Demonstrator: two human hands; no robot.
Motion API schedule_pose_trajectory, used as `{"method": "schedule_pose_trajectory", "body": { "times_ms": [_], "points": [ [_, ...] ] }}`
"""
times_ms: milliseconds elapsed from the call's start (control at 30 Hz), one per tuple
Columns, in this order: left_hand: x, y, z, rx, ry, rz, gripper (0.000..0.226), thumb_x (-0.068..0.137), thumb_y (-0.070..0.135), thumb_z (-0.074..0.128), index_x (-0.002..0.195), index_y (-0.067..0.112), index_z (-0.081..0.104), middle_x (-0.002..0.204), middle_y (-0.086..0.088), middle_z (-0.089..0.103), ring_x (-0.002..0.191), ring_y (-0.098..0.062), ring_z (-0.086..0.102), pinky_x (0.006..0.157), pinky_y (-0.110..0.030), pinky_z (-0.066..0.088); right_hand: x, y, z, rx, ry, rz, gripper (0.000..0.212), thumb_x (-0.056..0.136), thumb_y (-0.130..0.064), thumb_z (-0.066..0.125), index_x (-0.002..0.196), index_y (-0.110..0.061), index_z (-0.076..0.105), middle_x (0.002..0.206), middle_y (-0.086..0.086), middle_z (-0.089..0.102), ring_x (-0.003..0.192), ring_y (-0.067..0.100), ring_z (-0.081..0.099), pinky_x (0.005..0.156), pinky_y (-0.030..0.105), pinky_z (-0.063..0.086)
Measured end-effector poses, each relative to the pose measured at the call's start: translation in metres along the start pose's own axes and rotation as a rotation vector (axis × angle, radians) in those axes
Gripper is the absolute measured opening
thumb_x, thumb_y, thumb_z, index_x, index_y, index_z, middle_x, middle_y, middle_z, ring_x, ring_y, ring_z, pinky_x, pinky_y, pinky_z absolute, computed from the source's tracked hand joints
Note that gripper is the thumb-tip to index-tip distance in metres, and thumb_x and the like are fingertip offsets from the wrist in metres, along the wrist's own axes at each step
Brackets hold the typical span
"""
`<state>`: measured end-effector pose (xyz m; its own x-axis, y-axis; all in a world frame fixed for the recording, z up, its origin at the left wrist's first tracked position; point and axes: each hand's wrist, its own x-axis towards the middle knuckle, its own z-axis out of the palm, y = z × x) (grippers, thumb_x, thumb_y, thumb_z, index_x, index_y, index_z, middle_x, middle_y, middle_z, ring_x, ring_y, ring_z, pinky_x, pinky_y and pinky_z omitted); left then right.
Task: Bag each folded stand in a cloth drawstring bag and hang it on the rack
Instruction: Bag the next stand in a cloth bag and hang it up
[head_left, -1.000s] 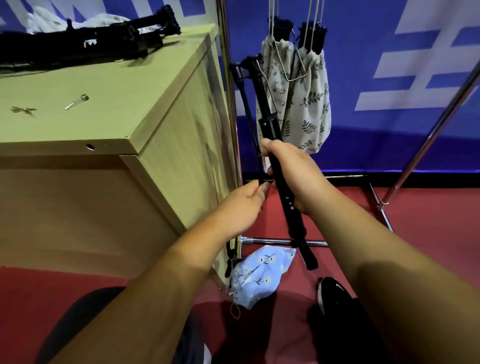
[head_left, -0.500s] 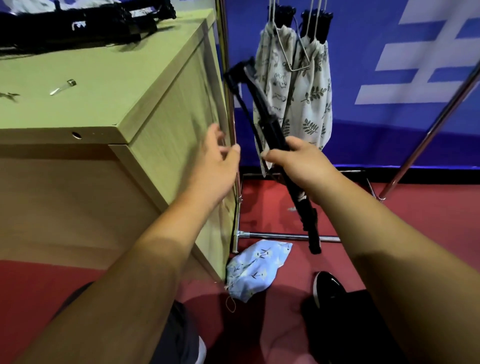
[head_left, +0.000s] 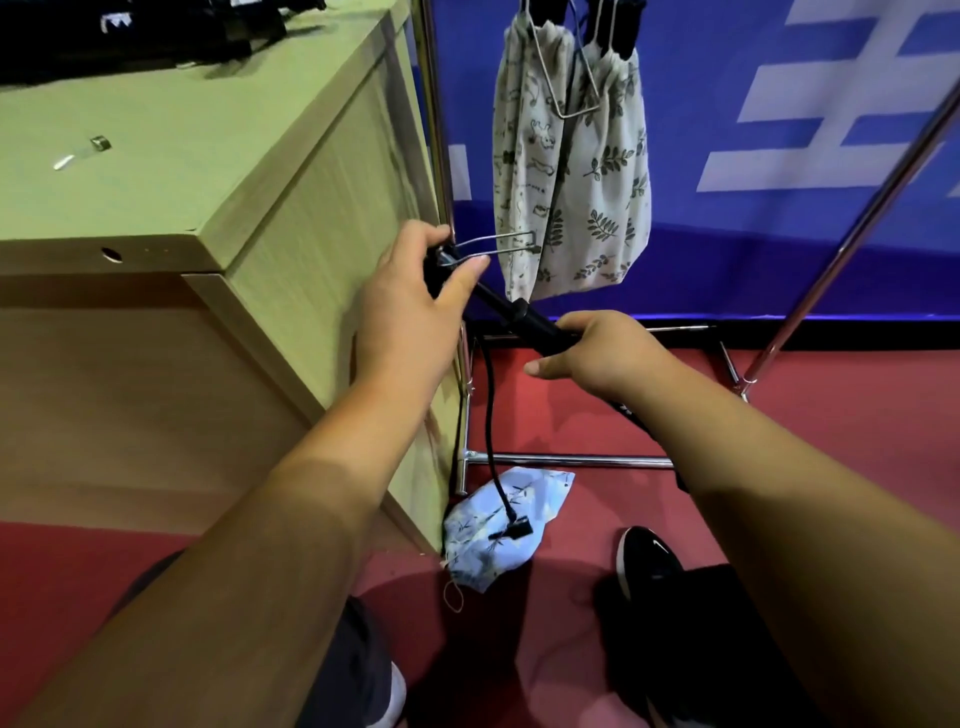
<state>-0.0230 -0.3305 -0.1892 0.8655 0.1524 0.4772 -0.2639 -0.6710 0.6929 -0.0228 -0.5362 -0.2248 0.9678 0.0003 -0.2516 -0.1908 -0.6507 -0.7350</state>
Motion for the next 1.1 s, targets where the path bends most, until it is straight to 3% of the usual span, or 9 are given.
{"method": "schedule_pose_trajectory", "body": {
  "times_ms": [100, 233, 433, 567, 700, 800, 900, 967, 1100],
  "points": [
    [-0.001, -0.002, 0.002, -0.099, -0.038, -0.069, 0.028, 0.093, 0.047, 0.078, 0.114, 0.030, 0.068, 0.109, 0.021, 0.071, 0.089, 0.007, 0.064, 0.073, -0.004, 0.042, 0.002, 0.004, 0.001, 0.050, 0.005, 0.002, 0.039, 0.076, -0.041, 0.096, 0.108, -0.026, 0.079, 0.099, 0.008, 0.077, 0.091, 0.026, 0.072, 0.072, 0.030, 0.048],
    [-0.005, -0.008, 0.008, -0.196, -0.096, -0.120, 0.024, 0.089, 0.044, 0.082, 0.104, 0.033, 0.067, 0.115, 0.026, 0.073, 0.100, 0.004, 0.069, 0.090, -0.025, 0.056, 0.002, 0.000, 0.003, 0.136, 0.010, -0.028, 0.038, 0.073, -0.041, 0.098, 0.106, -0.030, 0.081, 0.098, 0.005, 0.079, 0.097, 0.029, 0.073, 0.079, 0.033, 0.050],
    [-0.014, -0.017, 0.023, -0.249, -0.191, -0.094, 0.027, 0.084, 0.041, 0.085, 0.101, 0.031, 0.068, 0.111, 0.016, 0.075, 0.093, -0.007, 0.068, 0.089, -0.038, 0.059, -0.002, -0.008, 0.007, 0.193, -0.015, -0.075, 0.035, 0.075, -0.037, 0.098, 0.105, -0.027, 0.084, 0.099, 0.010, 0.079, 0.076, 0.014, 0.061, 0.070, 0.030, 0.043],
    [-0.007, -0.019, 0.020, -0.321, -0.228, -0.076, 0.034, 0.087, 0.041, 0.081, 0.118, 0.031, 0.069, 0.115, 0.014, 0.073, 0.098, -0.007, 0.068, 0.091, -0.040, 0.060, -0.003, -0.012, 0.007, 0.290, -0.032, -0.093, 0.032, 0.076, -0.031, 0.097, 0.106, -0.027, 0.085, 0.094, 0.001, 0.083, 0.080, 0.011, 0.074, 0.080, 0.028, 0.054],
    [-0.005, -0.017, 0.027, -0.535, -0.285, -0.210, 0.066, 0.086, 0.053, 0.076, 0.142, 0.026, 0.055, 0.124, 0.008, 0.073, 0.103, -0.010, 0.072, 0.094, -0.037, 0.059, -0.005, -0.025, 0.002, 0.554, -0.048, -0.108, 0.022, 0.085, -0.015, 0.091, 0.105, -0.016, 0.082, 0.088, -0.003, 0.082, 0.071, 0.004, 0.073, 0.064, 0.014, 0.053],
    [-0.006, -0.017, 0.036, -0.585, -0.356, -0.322, 0.082, 0.082, 0.063, 0.071, 0.141, 0.011, 0.051, 0.111, 0.004, 0.076, 0.104, -0.013, 0.073, 0.100, -0.046, 0.056, -0.003, -0.034, -0.003, 0.712, -0.087, -0.126, 0.027, 0.091, -0.016, 0.085, 0.117, -0.010, 0.080, 0.104, 0.005, 0.083, 0.089, 0.012, 0.079, 0.075, 0.019, 0.059],
    [-0.011, -0.023, 0.043, -0.528, -0.491, -0.303, 0.054, 0.086, 0.052, 0.072, 0.124, 0.016, 0.059, 0.102, 0.003, 0.076, 0.098, -0.009, 0.070, 0.102, -0.047, 0.055, 0.002, -0.037, -0.006, 0.795, -0.067, -0.100, 0.027, 0.090, -0.030, 0.087, 0.111, -0.014, 0.080, 0.104, 0.004, 0.082, 0.099, 0.022, 0.079, 0.094, 0.036, 0.062],
    [-0.014, -0.029, 0.046, -0.510, -0.547, -0.296, 0.040, 0.083, 0.042, 0.075, 0.115, 0.024, 0.059, 0.109, 0.000, 0.076, 0.101, -0.010, 0.071, 0.108, -0.047, 0.053, 0.003, -0.039, -0.008, 0.872, -0.060, -0.082, 0.023, 0.092, -0.033, 0.084, 0.106, -0.015, 0.078, 0.095, 0.003, 0.079, 0.092, 0.023, 0.076, 0.090, 0.041, 0.061],
    [-0.019, -0.043, 0.047, -0.419, -0.708, -0.272, 0.062, 0.070, 0.053, 0.086, 0.121, 0.024, 0.066, 0.116, 0.002, 0.078, 0.113, -0.014, 0.073, 0.110, -0.049, 0.052, 0.004, -0.043, -0.009, 0.945, -0.041, -0.097, 0.027, 0.093, -0.040, 0.082, 0.110, -0.019, 0.078, 0.093, 0.001, 0.074, 0.087, 0.020, 0.072, 0.085, 0.043, 0.060]
  ]
}}
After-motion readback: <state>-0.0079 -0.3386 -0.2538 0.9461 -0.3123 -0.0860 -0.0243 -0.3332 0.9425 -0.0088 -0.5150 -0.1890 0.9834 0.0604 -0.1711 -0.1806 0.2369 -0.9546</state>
